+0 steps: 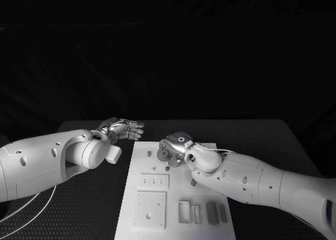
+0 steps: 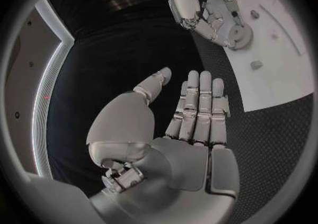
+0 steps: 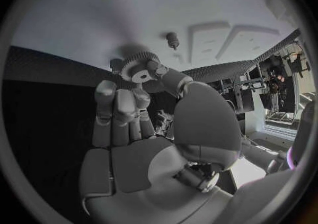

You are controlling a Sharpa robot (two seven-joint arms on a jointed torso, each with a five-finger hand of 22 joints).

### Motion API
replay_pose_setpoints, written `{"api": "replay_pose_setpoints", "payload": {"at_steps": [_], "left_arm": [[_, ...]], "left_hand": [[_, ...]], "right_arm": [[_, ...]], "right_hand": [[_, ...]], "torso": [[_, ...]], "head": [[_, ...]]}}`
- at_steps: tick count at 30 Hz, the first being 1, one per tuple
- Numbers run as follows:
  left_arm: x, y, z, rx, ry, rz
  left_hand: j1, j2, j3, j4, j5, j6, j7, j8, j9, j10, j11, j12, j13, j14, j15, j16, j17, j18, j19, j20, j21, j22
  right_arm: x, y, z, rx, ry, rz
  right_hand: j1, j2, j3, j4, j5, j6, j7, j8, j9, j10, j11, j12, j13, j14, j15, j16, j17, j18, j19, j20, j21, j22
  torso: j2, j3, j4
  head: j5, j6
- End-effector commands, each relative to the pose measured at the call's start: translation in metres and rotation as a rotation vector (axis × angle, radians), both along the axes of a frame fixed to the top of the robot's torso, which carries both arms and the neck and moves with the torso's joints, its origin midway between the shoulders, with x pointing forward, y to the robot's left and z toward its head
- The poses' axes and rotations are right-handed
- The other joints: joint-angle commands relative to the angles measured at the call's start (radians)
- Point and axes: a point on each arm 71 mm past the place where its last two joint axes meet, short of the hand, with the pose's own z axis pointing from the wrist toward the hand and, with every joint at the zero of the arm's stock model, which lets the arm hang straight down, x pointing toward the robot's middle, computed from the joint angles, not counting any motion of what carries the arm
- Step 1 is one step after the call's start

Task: Assemble the parts on the task board

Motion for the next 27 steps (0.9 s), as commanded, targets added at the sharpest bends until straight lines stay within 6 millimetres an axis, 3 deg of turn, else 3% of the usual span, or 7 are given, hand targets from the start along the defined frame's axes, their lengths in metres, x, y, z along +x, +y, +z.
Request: {"api": "replay_pose_setpoints", "payload": {"at_steps": [1, 18, 21, 22, 27], "left_arm": [[0.0, -0.002, 0.002, 0.0, -0.009, -0.003], [0.0, -0.002, 0.002, 0.0, -0.009, -0.004], [0.0, -0.002, 0.002, 0.0, -0.009, -0.003], [0.0, -0.002, 0.002, 0.0, -0.01, -0.003], [0.0, -0.002, 0.002, 0.0, -0.009, -0.005]], "left_hand": [[-0.009, 0.003, 0.004, 0.0, -0.004, -0.004, 0.002, -0.005, 0.002, -0.006, 0.004, -0.007, 0.001, -0.006, -0.002, 0.007, -0.002, 0.009, -0.008, 0.0, 0.004, 0.015], [-0.009, 0.003, 0.004, 0.0, -0.004, -0.004, 0.003, -0.005, 0.002, -0.007, 0.004, -0.007, 0.002, -0.006, -0.001, 0.007, -0.002, 0.009, -0.008, 0.0, 0.005, 0.015], [-0.009, 0.003, 0.004, 0.0, -0.004, -0.004, 0.003, -0.006, 0.002, -0.007, 0.004, -0.007, 0.002, -0.006, -0.001, 0.007, -0.002, 0.009, -0.008, 0.0, 0.005, 0.015], [-0.009, 0.003, 0.004, 0.0, -0.004, -0.004, 0.003, -0.006, 0.002, -0.007, 0.004, -0.007, 0.002, -0.006, -0.001, 0.007, -0.002, 0.009, -0.008, 0.0, 0.005, 0.015], [-0.01, 0.003, 0.004, 0.0, -0.004, -0.004, 0.003, -0.006, 0.002, -0.007, 0.004, -0.008, 0.002, -0.006, -0.001, 0.007, -0.002, 0.009, -0.008, 0.0, 0.005, 0.015]], "right_arm": [[0.0, 0.001, -0.003, -0.023, 0.009, 0.011], [0.002, 0.0, -0.011, -0.047, 0.049, 0.002], [0.002, 0.001, -0.012, -0.049, 0.064, 0.005], [0.002, 0.001, -0.012, -0.049, 0.068, 0.005], [0.002, 0.001, -0.014, -0.059, 0.084, 0.003]], "right_hand": [[0.0, -0.004, -0.001, 0.005, -0.002, 0.071, 0.04, 0.005, 0.001, 0.005, 0.003, 0.006, -0.001, -0.002, -0.004, -0.005, -0.002, 0.044, 0.0, -0.01, 0.004, -0.001], [-0.004, -0.003, -0.01, 0.003, -0.003, 0.05, 0.046, -0.007, -0.005, -0.002, 0.008, 0.005, -0.004, -0.004, 0.001, -0.009, -0.003, 0.044, -0.004, -0.009, 0.002, -0.004], [-0.005, -0.006, -0.015, 0.0, -0.003, 0.022, 0.054, -0.023, -0.012, -0.008, 0.015, 0.002, -0.006, -0.006, 0.006, -0.012, -0.004, 0.044, -0.008, -0.008, 0.0, -0.005], [-0.007, -0.008, -0.02, -0.003, -0.003, -0.01, 0.059, -0.04, -0.019, -0.011, 0.019, 0.0, -0.007, -0.007, 0.012, -0.013, -0.004, 0.044, -0.01, -0.008, -0.001, -0.006], [-0.008, -0.008, -0.034, -0.01, -0.003, -0.045, 0.065, -0.058, -0.027, -0.019, 0.026, 0.0, -0.011, -0.009, 0.017, -0.017, -0.005, 0.044, -0.014, -0.004, -0.004, -0.008]], "torso": [[0.0, 0.0004, -0.0014], [0.0, 0.0002, -0.0024], [0.0, -0.0001, -0.0026], [0.0, -0.0001, -0.0026], [0.0, 0.0008, -0.0015]], "head": [[0.001, -0.001], [0.002, -0.002], [0.003, -0.003], [0.003, -0.003], [0.002, -0.003]]}}
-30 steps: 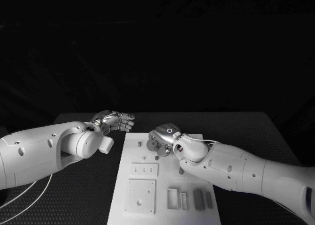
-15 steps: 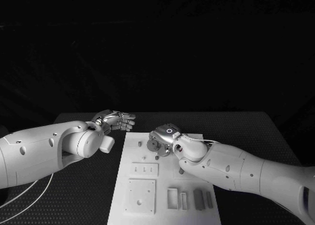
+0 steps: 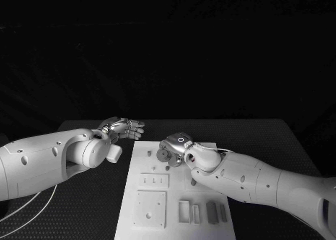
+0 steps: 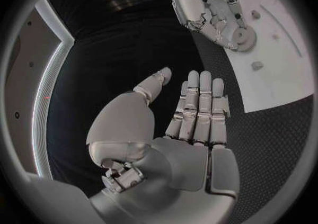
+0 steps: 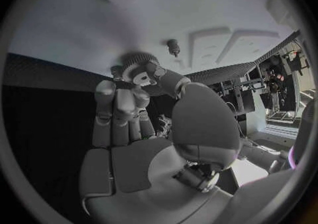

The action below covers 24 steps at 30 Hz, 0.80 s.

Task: Assemble the parts on the task board

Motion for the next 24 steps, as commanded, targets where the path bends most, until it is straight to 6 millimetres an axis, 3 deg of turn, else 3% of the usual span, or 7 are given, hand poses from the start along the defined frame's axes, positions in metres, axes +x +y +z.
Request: {"api": "replay_pose_setpoints", "payload": {"at_steps": [1, 19, 21, 24], "left_arm": [[0.0001, -0.0012, 0.0016, -0.001, -0.009, -0.004], [0.0, -0.0009, 0.0016, 0.0, -0.007, -0.004], [0.0, -0.001, 0.0015, -0.001, -0.006, -0.005], [0.0, -0.001, 0.0015, 0.0, -0.006, -0.005]], "left_hand": [[-0.01, 0.003, 0.004, 0.0, -0.004, -0.004, 0.003, -0.006, 0.001, -0.003, 0.0, -0.004, 0.001, -0.006, -0.001, 0.003, -0.002, 0.009, -0.008, 0.0, 0.005, 0.016], [-0.013, 0.002, 0.003, 0.002, -0.004, -0.005, 0.003, -0.007, 0.002, -0.004, 0.001, -0.004, 0.002, -0.006, -0.001, 0.004, -0.002, 0.009, -0.009, 0.0, 0.005, 0.015], [-0.014, 0.002, 0.003, 0.002, -0.004, -0.005, 0.003, -0.007, 0.002, -0.004, 0.001, -0.005, 0.002, -0.007, -0.001, 0.004, -0.003, 0.009, -0.009, 0.001, 0.005, 0.015], [-0.014, 0.002, 0.003, 0.003, -0.004, -0.005, 0.003, -0.007, 0.002, -0.004, 0.001, -0.005, 0.002, -0.007, -0.001, 0.004, -0.003, 0.009, -0.009, 0.001, 0.006, 0.015]], "right_arm": [[-0.0016, -0.0003, -0.0077, -0.04, 0.054, 0.006], [0.0016, -0.0062, -0.0112, -0.017, 0.118, -0.021], [0.0016, -0.0069, -0.0119, -0.02, 0.128, -0.021], [0.0019, -0.0091, -0.0132, -0.014, 0.155, -0.029]], "right_hand": [[-0.004, -0.005, -0.007, 0.001, -0.003, 0.002, 0.017, -0.005, -0.002, 0.001, 0.006, 0.0, -0.001, 0.001, 0.007, -0.003, -0.001, 0.046, -0.007, 0.001, -0.003, -0.001], [-0.011, 0.005, -0.019, 0.001, 0.004, -0.021, 0.019, -0.012, -0.006, -0.007, 0.008, 0.001, -0.005, 0.0, 0.009, -0.007, -0.001, 0.046, -0.01, 0.005, -0.006, -0.005], [-0.012, 0.011, -0.017, 0.002, 0.026, -0.024, 0.019, -0.013, -0.006, -0.009, 0.009, 0.002, -0.006, 0.0, 0.009, -0.008, -0.001, 0.046, -0.012, 0.006, -0.007, -0.006], [-0.005, 0.02, -0.004, -0.004, 0.106, -0.023, 0.02, -0.009, -0.004, -0.012, 0.008, 0.004, -0.008, -0.001, 0.009, -0.009, 0.0, 0.046, -0.014, 0.007, -0.008, -0.008]], "torso": [[0.0, 0.0007, 0.0007], [0.0, 0.0006, -0.0003], [0.0, 0.0005, -0.0005], [0.0, 0.0008, -0.001]], "head": [[-0.001, 0.0], [-0.002, -0.002], [-0.002, -0.002], [-0.001, -0.003]]}}
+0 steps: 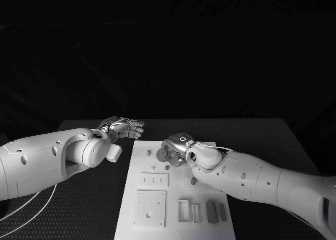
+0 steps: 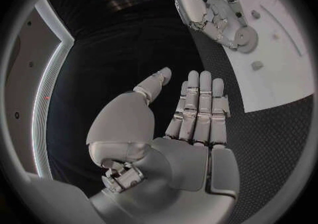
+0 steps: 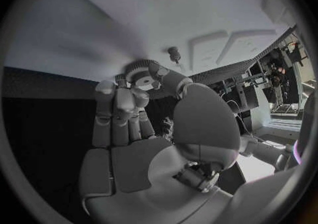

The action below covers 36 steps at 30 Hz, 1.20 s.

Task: Assemble the parts on the task board

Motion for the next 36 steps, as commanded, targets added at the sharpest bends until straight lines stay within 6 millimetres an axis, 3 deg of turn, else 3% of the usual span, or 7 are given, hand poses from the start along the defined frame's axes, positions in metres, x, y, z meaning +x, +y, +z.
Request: {"api": "replay_pose_setpoints", "payload": {"at_steps": [1, 3, 9, 16, 25, 33, 36], "left_arm": [[0.0, -0.001, 0.001, -0.001, -0.007, -0.007], [0.0, -0.002, 0.001, -0.003, -0.006, -0.009], [0.0, 0.0, 0.001, 0.001, -0.003, -0.001], [0.0, 0.002, 0.001, 0.002, -0.004, 0.001], [0.0, 0.005, 0.002, 0.003, -0.007, 0.01], [0.002, 0.012, 0.002, 0.003, -0.016, 0.018], [0.004, 0.014, 0.002, 0.005, -0.018, 0.022]], "left_hand": [[-0.01, -0.002, 0.003, 0.003, -0.004, -0.005, 0.003, -0.003, 0.001, -0.004, 0.001, -0.005, 0.001, -0.007, -0.001, 0.004, -0.001, 0.009, -0.009, 0.0, 0.006, 0.015], [-0.011, -0.001, 0.004, 0.003, -0.004, -0.006, 0.004, -0.004, 0.001, -0.005, 0.001, -0.005, 0.002, -0.007, -0.001, 0.004, -0.001, 0.009, -0.009, 0.001, 0.006, 0.015], [-0.012, -0.001, 0.004, 0.004, -0.004, -0.006, 0.004, -0.004, 0.001, -0.005, 0.001, -0.006, 0.002, -0.007, -0.001, 0.004, -0.002, 0.009, -0.009, 0.001, 0.006, 0.015], [-0.012, -0.001, 0.004, 0.004, -0.003, -0.007, 0.004, -0.005, 0.001, -0.005, 0.001, -0.006, 0.002, -0.007, -0.001, 0.004, -0.002, 0.009, -0.009, 0.0, 0.006, 0.015], [-0.011, -0.002, 0.004, 0.004, -0.003, -0.007, 0.004, -0.005, 0.002, -0.006, 0.001, -0.006, 0.002, -0.007, -0.001, 0.004, -0.002, 0.01, -0.009, 0.0, 0.006, 0.015], [-0.01, -0.003, 0.005, 0.002, -0.004, -0.007, 0.004, -0.005, 0.002, -0.006, 0.002, -0.007, 0.002, -0.008, -0.001, 0.004, -0.003, 0.01, -0.01, 0.0, 0.006, 0.015], [-0.009, -0.004, 0.005, 0.001, -0.004, -0.007, 0.004, -0.005, 0.002, -0.006, 0.002, -0.007, 0.003, -0.008, -0.001, 0.004, -0.003, 0.01, -0.01, 0.0, 0.006, 0.015]], "right_arm": [[-0.003, -0.002, -0.009, -0.021, 0.087, 0.007], [-0.002, -0.005, -0.011, -0.015, 0.115, -0.003], [0.001, -0.014, -0.012, -0.001, 0.126, -0.017], [-0.001, -0.021, -0.003, 0.092, 0.068, -0.012], [-0.002, -0.04, 0.025, 0.304, 0.031, 0.001], [0.006, -0.101, 0.056, 0.457, 0.125, -0.045], [0.01, -0.127, 0.061, 0.472, 0.153, -0.07]], "right_hand": [[0.003, 0.013, 0.013, -0.005, 0.077, -0.001, -0.001, 0.009, 0.005, -0.007, 0.004, 0.006, -0.002, 0.0, 0.008, -0.004, 0.001, 0.047, -0.007, 0.003, -0.004, -0.001], [0.002, 0.024, 0.022, -0.013, 0.148, -0.002, 0.0, 0.011, 0.006, -0.008, 0.004, 0.008, -0.003, 0.0, 0.009, -0.004, 0.002, 0.047, -0.008, 0.004, -0.002, -0.001], [-0.004, 0.05, 0.052, -0.032, 0.247, -0.006, 0.001, 0.012, 0.006, -0.014, 0.005, 0.012, -0.007, -0.001, 0.01, -0.006, 0.004, 0.047, -0.012, 0.007, -0.001, -0.002], [-0.027, 0.05, 0.059, -0.032, 0.225, -0.007, 0.003, 0.014, 0.005, -0.015, 0.007, 0.016, -0.009, -0.001, 0.011, -0.005, 0.006, 0.047, -0.011, 0.009, 0.003, -0.002], [-0.038, 0.037, 0.038, -0.04, 0.198, 0.004, 0.006, 0.022, 0.009, -0.01, 0.01, 0.022, -0.011, 0.002, 0.014, -0.003, 0.008, 0.047, -0.002, 0.004, 0.008, -0.004], [-0.051, 0.038, 0.004, -0.041, 0.163, -0.003, 0.016, 0.02, 0.007, -0.024, 0.019, 0.019, -0.017, -0.006, 0.021, -0.012, 0.007, 0.047, -0.009, 0.005, 0.001, -0.01], [-0.056, 0.048, -0.036, -0.053, 0.141, -0.017, 0.023, 0.014, 0.006, -0.047, 0.027, 0.019, -0.016, -0.02, 0.028, -0.019, 0.008, 0.047, -0.024, 0.012, -0.005, -0.011]], "torso": [[0.0, 0.0, -0.0001], [0.0, 0.0004, -0.0005], [0.0, 0.0001, -0.0006], [0.0, 0.0017, -0.0017], [-0.001, 0.0029, -0.0027], [-0.003, 0.0024, -0.0054], [-0.006, 0.0056, -0.012]], "head": [[0.0, -0.001], [0.001, -0.001], [-0.002, -0.001], [-0.002, 0.002], [-0.004, 0.008], [-0.018, 0.019], [-0.017, 0.022]]}}
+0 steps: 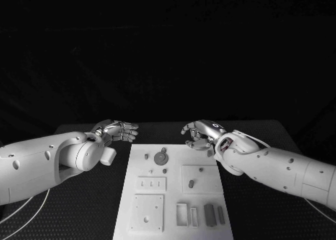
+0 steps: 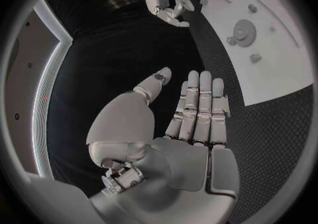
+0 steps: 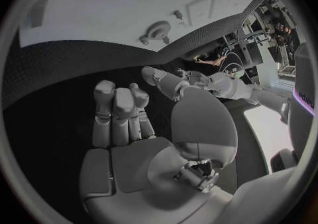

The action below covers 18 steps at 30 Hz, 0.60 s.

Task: Assemble the parts on the task board

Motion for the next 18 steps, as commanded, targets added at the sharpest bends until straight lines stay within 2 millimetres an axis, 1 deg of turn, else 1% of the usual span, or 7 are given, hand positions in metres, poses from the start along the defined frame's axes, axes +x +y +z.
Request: {"api": "replay_pose_setpoints", "payload": {"at_steps": [1, 3, 5, 7, 13, 17, 18], "left_arm": [[0.002, 0.0, 0.002, -0.004, -0.019, -0.009], [0.002, 0.001, 0.002, -0.004, -0.019, -0.01], [0.003, 0.001, 0.002, -0.004, -0.019, -0.013], [0.004, 0.001, 0.001, -0.004, -0.018, -0.014], [0.004, 0.002, -0.001, -0.001, -0.014, -0.016], [0.005, 0.002, -0.001, 0.0, -0.014, -0.014], [0.005, 0.002, -0.001, 0.0, -0.013, -0.014]], "left_hand": [[-0.009, -0.005, 0.005, 0.001, -0.004, -0.003, 0.001, -0.005, 0.002, -0.006, 0.002, -0.007, 0.001, -0.008, -0.001, 0.004, -0.001, 0.01, -0.01, 0.0, 0.006, 0.014], [-0.009, -0.005, 0.005, 0.001, -0.004, -0.003, 0.001, -0.005, 0.002, -0.006, 0.001, -0.007, 0.001, -0.008, -0.001, 0.004, -0.001, 0.01, -0.01, 0.0, 0.006, 0.014], [-0.009, -0.005, 0.005, 0.0, -0.004, -0.003, 0.001, -0.005, 0.002, -0.006, 0.001, -0.007, 0.002, -0.008, -0.001, 0.005, -0.001, 0.01, -0.01, 0.0, 0.007, 0.014], [-0.008, -0.006, 0.005, 0.0, -0.005, -0.003, 0.001, -0.005, 0.002, -0.006, 0.001, -0.007, 0.002, -0.008, -0.001, 0.005, -0.001, 0.01, -0.01, 0.0, 0.007, 0.014], [-0.008, -0.005, 0.005, 0.0, -0.005, -0.003, 0.0, -0.005, 0.002, -0.005, 0.001, -0.007, 0.002, -0.008, -0.001, 0.005, -0.001, 0.01, -0.01, 0.0, 0.007, 0.014], [-0.008, -0.005, 0.005, 0.0, -0.005, -0.003, 0.0, -0.005, 0.002, -0.005, 0.001, -0.006, 0.002, -0.008, -0.001, 0.005, -0.001, 0.01, -0.01, 0.0, 0.007, 0.014], [-0.008, -0.005, 0.005, 0.0, -0.005, -0.003, 0.0, -0.005, 0.002, -0.005, 0.001, -0.006, 0.002, -0.008, -0.001, 0.005, -0.001, 0.01, -0.01, 0.0, 0.007, 0.014]], "right_arm": [[0.0, -0.015, 0.003, 0.085, 0.09, 0.049], [0.001, -0.032, 0.006, 0.067, 0.106, 0.039], [0.001, -0.044, 0.005, 0.052, 0.127, 0.035], [0.001, -0.055, 0.004, 0.042, 0.139, 0.023], [0.006, -0.085, -0.002, 0.013, 0.177, -0.025], [0.006, -0.094, -0.012, 0.003, 0.199, -0.049], [0.006, -0.096, -0.016, 0.0, 0.206, -0.054]], "right_hand": [[-0.011, 0.006, -0.034, -0.007, -0.014, 0.001, 0.01, -0.001, 0.0, -0.033, 0.013, 0.003, 0.001, -0.012, 0.005, -0.008, 0.0, 0.047, -0.018, 0.004, -0.007, -0.001], [-0.014, 0.009, -0.065, -0.014, -0.023, -0.002, 0.011, -0.001, 0.0, -0.042, 0.014, 0.006, 0.001, -0.016, 0.006, -0.009, 0.002, 0.047, -0.025, 0.008, -0.007, 0.0], [-0.017, 0.014, -0.1, -0.025, -0.047, -0.003, 0.011, 0.0, 0.001, -0.05, 0.014, 0.008, 0.001, -0.022, 0.006, -0.01, 0.003, 0.047, -0.034, 0.012, -0.008, 0.001], [-0.019, 0.012, -0.116, -0.03, -0.048, -0.004, 0.011, 0.001, 0.002, -0.056, 0.015, 0.008, 0.001, -0.027, 0.007, -0.012, 0.003, 0.047, -0.04, 0.014, -0.009, 0.002], [-0.018, 0.017, -0.167, -0.049, -0.038, -0.005, 0.01, 0.003, 0.003, -0.069, 0.013, 0.011, -0.002, -0.039, 0.005, -0.014, 0.006, 0.047, -0.055, 0.021, -0.011, 0.004], [-0.017, 0.02, -0.182, -0.053, -0.034, -0.005, 0.009, 0.004, 0.003, -0.073, 0.013, 0.012, -0.004, -0.042, 0.005, -0.015, 0.006, 0.047, -0.059, 0.023, -0.012, 0.004], [-0.017, 0.02, -0.185, -0.053, -0.034, -0.005, 0.009, 0.004, 0.003, -0.073, 0.013, 0.012, -0.004, -0.042, 0.005, -0.015, 0.006, 0.047, -0.059, 0.023, -0.012, 0.004]], "torso": [[-0.005, 0.0039, -0.0092], [-0.007, 0.006, -0.0131], [-0.009, 0.0089, -0.0184], [-0.01, 0.0112, -0.0217], [-0.012, 0.0202, -0.0265], [-0.013, 0.0231, -0.0298], [-0.013, 0.0217, -0.0292]], "head": [[0.0, 0.005], [0.0, 0.005], [0.0, 0.004], [0.0, 0.003], [0.0, 0.002], [-0.003, 0.001], [-0.004, 0.001]]}}
